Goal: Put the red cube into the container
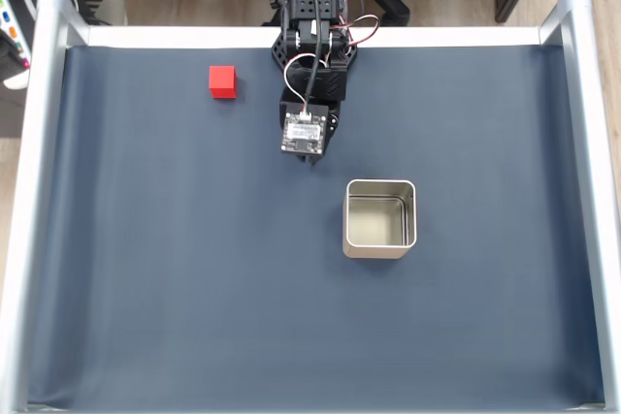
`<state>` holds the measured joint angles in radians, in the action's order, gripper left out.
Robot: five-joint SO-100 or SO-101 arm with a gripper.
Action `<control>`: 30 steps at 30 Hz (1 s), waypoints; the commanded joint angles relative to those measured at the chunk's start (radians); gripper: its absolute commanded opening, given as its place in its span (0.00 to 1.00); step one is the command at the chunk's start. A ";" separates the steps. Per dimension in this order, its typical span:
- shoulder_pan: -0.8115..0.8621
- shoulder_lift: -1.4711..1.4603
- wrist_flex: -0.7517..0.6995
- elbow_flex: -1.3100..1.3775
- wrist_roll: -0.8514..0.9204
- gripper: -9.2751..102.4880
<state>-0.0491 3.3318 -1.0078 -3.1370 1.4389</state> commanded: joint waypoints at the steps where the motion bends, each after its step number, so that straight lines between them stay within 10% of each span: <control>1: 0.020 -0.012 0.107 0.011 -0.035 0.08; 11: 0.101 -0.255 0.219 0.216 -0.051 0.08; 30: 0.672 -0.779 -0.219 0.773 -0.002 0.09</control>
<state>0.5446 2.5710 -1.1996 -2.4237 1.4205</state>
